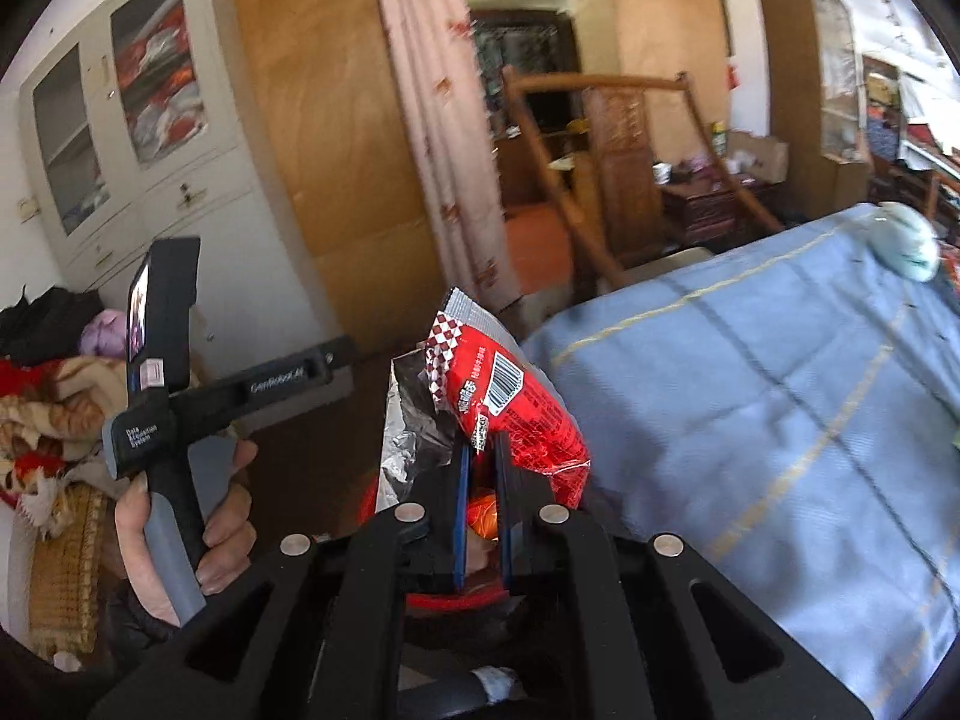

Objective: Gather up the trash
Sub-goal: 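Carry the tub and chip bag over the red wastebasket and open both grippers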

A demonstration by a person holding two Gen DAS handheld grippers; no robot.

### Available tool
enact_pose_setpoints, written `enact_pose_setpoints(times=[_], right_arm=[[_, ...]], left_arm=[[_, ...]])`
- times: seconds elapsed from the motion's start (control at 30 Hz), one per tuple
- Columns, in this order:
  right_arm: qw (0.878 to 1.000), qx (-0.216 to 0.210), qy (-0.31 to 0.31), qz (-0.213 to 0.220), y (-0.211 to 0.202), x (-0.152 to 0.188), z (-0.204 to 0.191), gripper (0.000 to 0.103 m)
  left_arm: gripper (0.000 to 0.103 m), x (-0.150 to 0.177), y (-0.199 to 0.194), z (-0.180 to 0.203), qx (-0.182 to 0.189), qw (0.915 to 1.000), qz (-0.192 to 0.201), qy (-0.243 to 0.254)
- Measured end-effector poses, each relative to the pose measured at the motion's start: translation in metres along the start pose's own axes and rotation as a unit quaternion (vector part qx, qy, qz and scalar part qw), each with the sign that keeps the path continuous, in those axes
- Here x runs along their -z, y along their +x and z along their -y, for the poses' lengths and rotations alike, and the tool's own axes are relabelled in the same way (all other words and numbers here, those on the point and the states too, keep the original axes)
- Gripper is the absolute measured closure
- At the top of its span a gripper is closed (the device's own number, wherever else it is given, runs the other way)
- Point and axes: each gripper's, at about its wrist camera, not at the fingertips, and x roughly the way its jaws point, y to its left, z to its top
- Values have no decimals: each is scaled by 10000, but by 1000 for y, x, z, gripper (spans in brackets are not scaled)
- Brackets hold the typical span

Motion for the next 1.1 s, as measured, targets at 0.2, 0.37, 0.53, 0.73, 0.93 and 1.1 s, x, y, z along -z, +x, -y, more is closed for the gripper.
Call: enact_pose_setpoints(times=[0.2, 0.37, 0.53, 0.73, 0.93, 1.1], right_arm=[[9980, -517, -95, -344, 43, -9, -17, 74], [9977, -584, -121, -327, 49, -9, -20, 64], [9991, -392, -81, -132, 31, -8, -9, 64], [9998, -147, -4, 105, 4, -3, 6, 60], [9989, 148, 148, 412, -30, 6, 22, 55], [9961, 387, 307, 725, -62, 15, 37, 48]], left_arm=[[10, -7, 1, -18, -222, 9995, 95, -190], [10, -7, 3, -24, -236, 9993, 92, -261], [10, -5, 1, -17, -182, 9997, 53, -147], [10, 1, -7, 6, -51, 9999, 57, 135], [10, 10, -24, 36, 140, 9987, 104, 482], [8, 17, -44, 65, 221, 9959, 247, 843]])
